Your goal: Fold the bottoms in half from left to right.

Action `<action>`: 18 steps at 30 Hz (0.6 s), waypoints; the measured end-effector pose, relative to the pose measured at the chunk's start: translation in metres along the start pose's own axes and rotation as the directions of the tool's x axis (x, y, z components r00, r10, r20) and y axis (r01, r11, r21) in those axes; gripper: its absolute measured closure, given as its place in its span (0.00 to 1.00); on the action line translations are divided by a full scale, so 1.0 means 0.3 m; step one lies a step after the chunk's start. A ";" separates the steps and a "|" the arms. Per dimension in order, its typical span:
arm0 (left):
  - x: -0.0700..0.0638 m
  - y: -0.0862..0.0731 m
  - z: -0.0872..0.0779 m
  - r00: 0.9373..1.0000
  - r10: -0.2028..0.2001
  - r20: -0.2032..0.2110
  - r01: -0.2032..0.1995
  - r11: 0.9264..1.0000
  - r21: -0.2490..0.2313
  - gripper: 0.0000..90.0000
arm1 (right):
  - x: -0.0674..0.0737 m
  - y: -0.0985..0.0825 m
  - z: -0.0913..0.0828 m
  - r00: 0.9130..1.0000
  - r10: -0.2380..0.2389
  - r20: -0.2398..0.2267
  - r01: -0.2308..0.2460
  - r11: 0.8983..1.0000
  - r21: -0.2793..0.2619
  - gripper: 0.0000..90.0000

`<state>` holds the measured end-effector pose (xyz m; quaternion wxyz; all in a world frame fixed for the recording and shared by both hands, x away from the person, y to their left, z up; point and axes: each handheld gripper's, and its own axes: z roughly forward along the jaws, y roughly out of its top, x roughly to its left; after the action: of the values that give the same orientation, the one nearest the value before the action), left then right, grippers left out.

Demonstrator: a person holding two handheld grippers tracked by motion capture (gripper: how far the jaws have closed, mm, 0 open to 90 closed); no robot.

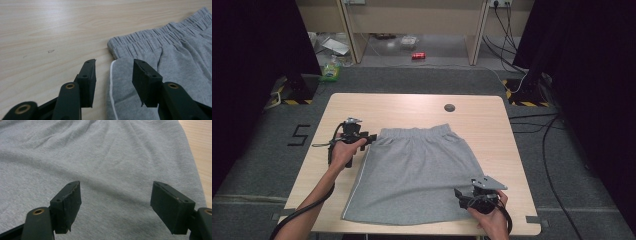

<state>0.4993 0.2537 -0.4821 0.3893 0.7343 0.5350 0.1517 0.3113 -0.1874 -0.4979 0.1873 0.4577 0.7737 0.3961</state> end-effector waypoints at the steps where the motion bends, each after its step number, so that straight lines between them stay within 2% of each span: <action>1: 0.000 0.000 0.000 1.000 0.000 0.000 0.000 1.000 0.000 0.60 | 0.000 0.000 0.001 1.000 -0.004 -0.002 0.004 1.000 0.000 0.28; 6: -0.012 0.030 0.037 1.000 -0.002 -0.004 0.002 1.000 0.023 0.61 | 0.000 0.000 0.003 1.000 -0.009 -0.001 0.009 1.000 0.000 0.28; 11: -0.020 0.043 0.055 1.000 0.012 -0.012 -0.011 0.999 0.043 0.62 | 0.002 -0.001 0.006 1.000 -0.005 -0.002 0.005 1.000 0.004 0.28; 18: -0.023 0.056 0.097 1.000 0.007 -0.017 -0.006 0.997 0.080 0.64 | 0.009 0.000 0.009 1.000 -0.009 -0.005 0.009 1.000 0.009 0.28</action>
<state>0.5266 0.2335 -0.4874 0.3545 0.7496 0.5417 0.1377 0.3118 -0.1838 -0.4993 0.1851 0.4540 0.7779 0.3930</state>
